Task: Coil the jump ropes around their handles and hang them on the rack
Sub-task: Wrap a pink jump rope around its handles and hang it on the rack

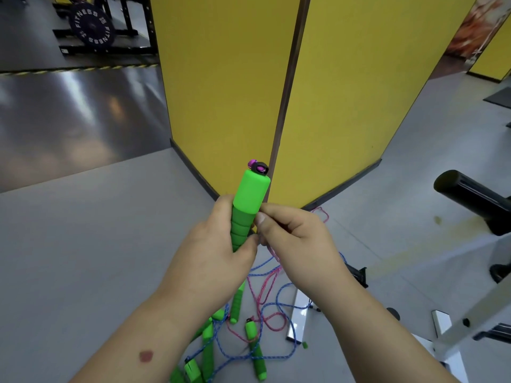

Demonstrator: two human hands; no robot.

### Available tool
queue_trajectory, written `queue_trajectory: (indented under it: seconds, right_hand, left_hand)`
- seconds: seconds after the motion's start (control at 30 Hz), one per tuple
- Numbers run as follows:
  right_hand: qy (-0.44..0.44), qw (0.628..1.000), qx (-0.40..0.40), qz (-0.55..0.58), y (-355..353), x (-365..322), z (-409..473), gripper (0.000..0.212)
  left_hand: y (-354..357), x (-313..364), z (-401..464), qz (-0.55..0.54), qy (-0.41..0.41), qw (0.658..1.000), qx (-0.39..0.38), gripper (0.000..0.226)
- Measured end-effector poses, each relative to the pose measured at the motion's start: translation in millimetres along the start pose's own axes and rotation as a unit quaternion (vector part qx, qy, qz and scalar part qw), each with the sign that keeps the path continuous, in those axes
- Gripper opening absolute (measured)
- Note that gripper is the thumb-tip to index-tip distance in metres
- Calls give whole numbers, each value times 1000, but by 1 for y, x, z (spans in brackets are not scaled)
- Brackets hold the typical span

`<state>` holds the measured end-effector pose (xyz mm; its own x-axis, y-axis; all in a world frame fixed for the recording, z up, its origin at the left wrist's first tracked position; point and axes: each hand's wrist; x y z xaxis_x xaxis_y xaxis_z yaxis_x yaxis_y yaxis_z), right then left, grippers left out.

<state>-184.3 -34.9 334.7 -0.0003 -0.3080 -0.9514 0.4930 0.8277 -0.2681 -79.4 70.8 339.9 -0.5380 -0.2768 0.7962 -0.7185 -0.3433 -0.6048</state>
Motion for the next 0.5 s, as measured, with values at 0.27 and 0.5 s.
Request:
queue_trajectory:
  seconds: [0.27, 0.5]
  right_hand:
    - [17, 995, -11, 96, -5, -5, 1, 23]
    - [37, 990, -34, 130, -3, -4, 1, 30]
  left_hand:
    - [-2, 5, 3, -64, 24, 998, -9, 26]
    - [-6, 6, 7, -63, 55, 995, 47, 27]
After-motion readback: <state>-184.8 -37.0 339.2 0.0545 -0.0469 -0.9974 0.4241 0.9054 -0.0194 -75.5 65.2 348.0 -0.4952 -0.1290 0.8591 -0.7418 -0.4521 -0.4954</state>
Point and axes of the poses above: each hand's wrist, its own z-axis towards the middle knuckle, its own y-axis out of the palm, x = y × z, and after that the axes turned 13 degrees about -x, right-handed
